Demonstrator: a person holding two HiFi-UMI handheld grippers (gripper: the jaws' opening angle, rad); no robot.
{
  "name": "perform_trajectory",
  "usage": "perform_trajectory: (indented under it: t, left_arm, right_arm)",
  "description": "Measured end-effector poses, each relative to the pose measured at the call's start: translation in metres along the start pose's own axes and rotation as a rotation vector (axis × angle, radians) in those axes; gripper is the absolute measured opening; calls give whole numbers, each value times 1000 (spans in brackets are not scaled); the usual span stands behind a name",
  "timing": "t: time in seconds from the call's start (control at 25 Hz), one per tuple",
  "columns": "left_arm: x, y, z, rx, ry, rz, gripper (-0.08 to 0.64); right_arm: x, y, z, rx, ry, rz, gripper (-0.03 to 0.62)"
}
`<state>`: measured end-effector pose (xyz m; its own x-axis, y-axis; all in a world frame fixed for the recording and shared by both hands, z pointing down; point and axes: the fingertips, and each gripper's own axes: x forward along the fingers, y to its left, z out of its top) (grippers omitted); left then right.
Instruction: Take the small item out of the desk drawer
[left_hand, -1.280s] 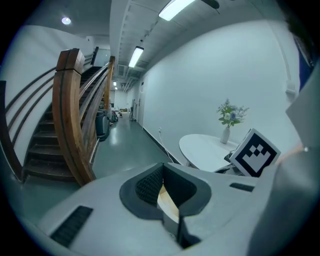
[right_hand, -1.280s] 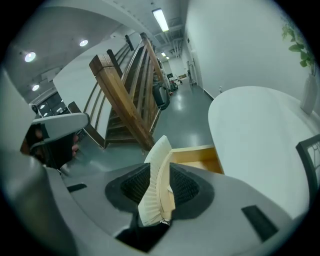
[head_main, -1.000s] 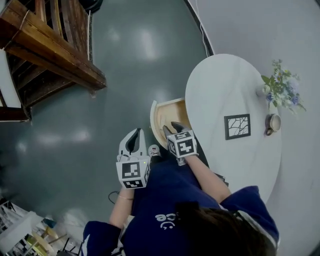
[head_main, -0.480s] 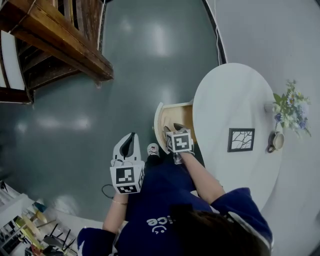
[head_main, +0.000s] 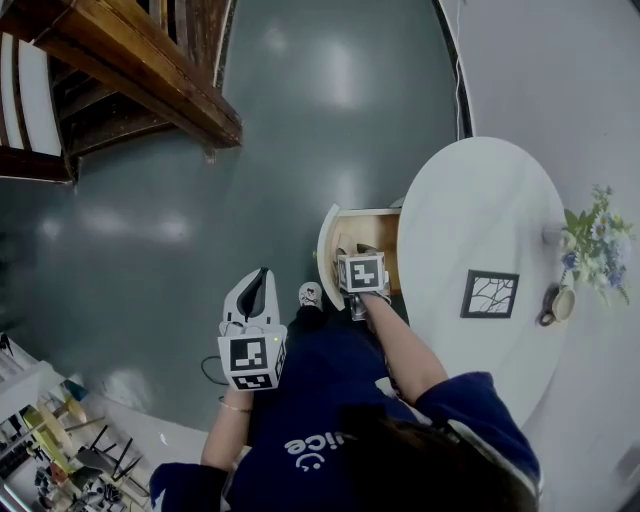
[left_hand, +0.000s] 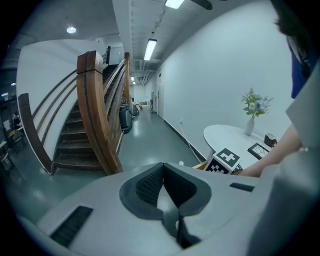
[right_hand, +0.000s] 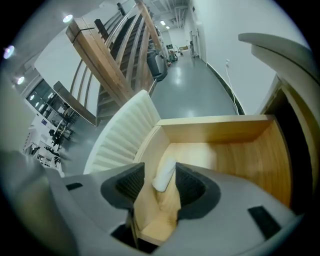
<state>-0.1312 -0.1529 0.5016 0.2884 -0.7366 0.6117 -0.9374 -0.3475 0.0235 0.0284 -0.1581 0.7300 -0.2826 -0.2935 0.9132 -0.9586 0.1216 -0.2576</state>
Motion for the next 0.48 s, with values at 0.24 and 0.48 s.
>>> perform_trajectory:
  t: [0.24,0.48]
  left_arm:
    - [-6,5,-6,3,24,33,5]
    - [-11,16,-16,-39,50,72,5]
  right_arm:
    - [18,-4,-1,-1,33,4,208]
    - [34,-9,-9,47,87,9,219]
